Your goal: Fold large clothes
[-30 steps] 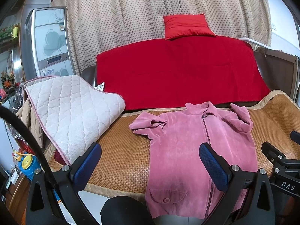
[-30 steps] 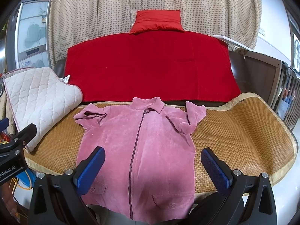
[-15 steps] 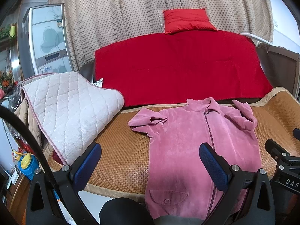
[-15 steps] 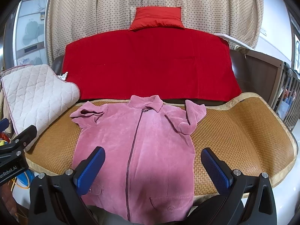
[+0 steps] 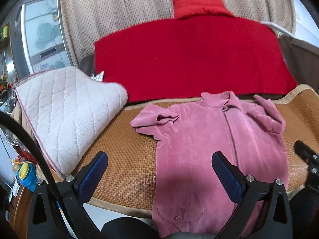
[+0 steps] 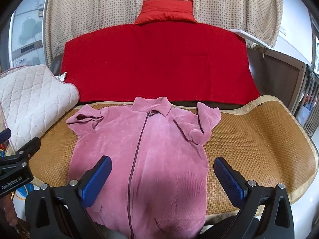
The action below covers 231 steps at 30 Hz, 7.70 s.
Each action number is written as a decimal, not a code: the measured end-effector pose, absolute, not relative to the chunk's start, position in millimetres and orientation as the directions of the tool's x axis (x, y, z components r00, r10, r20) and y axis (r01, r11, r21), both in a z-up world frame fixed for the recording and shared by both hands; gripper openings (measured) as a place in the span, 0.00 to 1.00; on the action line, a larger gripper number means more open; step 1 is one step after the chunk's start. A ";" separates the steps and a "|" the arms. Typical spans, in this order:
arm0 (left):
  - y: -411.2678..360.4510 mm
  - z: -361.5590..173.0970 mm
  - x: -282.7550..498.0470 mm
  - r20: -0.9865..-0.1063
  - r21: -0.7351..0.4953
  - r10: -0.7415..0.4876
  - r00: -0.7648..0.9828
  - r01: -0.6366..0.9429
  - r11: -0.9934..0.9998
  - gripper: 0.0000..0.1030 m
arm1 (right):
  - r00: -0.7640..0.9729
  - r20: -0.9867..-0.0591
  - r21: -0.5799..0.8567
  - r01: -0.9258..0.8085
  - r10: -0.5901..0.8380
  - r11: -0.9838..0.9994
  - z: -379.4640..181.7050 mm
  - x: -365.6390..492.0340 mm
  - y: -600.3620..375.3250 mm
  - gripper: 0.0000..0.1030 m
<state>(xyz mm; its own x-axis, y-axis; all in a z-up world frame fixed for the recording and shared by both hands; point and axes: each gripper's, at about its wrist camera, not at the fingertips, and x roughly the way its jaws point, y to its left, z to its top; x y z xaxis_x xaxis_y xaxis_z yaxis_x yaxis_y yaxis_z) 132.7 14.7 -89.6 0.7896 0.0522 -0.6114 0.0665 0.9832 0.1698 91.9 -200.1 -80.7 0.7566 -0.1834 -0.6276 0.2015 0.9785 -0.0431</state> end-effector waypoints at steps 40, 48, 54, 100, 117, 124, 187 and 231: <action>-2.5 -244.2 315.5 -0.844 0.085 0.042 0.535 0.056 0.995 1.00 | 0.709 -0.703 0.431 0.360 0.058 0.827 -214.2 304.9 -432.0 0.10; 6.5 -230.8 313.4 -0.845 0.046 -0.001 0.535 0.075 0.996 1.00 | 0.768 -0.599 0.428 0.069 0.225 0.901 -185.0 259.8 -345.0 0.10; 8.1 -190.8 290.7 -0.791 -0.023 -0.107 0.602 0.146 0.989 1.00 | 0.650 -0.637 0.528 -0.023 0.414 0.849 -226.7 223.7 -278.3 0.12; -135.8 -68.9 312.4 -0.730 0.024 -0.316 0.606 0.486 0.874 0.04 | 0.858 -0.427 0.883 0.329 0.284 0.336 -254.0 189.5 -445.5 0.85; -286.5 -145.4 323.2 -0.888 0.062 -0.269 0.372 0.676 0.734 0.74 | 0.890 -0.408 0.902 0.360 0.203 0.238 -264.5 181.1 -477.1 0.85; -276.8 -146.6 317.9 -0.870 0.107 -0.268 0.413 0.689 0.717 0.04 | 0.880 -0.426 0.892 0.369 0.211 0.260 -264.2 183.1 -480.8 0.85; 163.2 -186.4 387.4 -0.662 -0.714 -0.566 0.492 -0.185 0.675 0.71 | 0.648 -0.662 0.591 0.140 0.378 0.795 -254.7 272.3 -302.1 0.66; 47.8 -143.9 347.7 -0.777 -0.386 -0.435 0.455 0.200 0.900 0.79 | 0.848 -0.460 0.787 0.251 0.265 0.564 -226.6 220.5 -402.5 0.84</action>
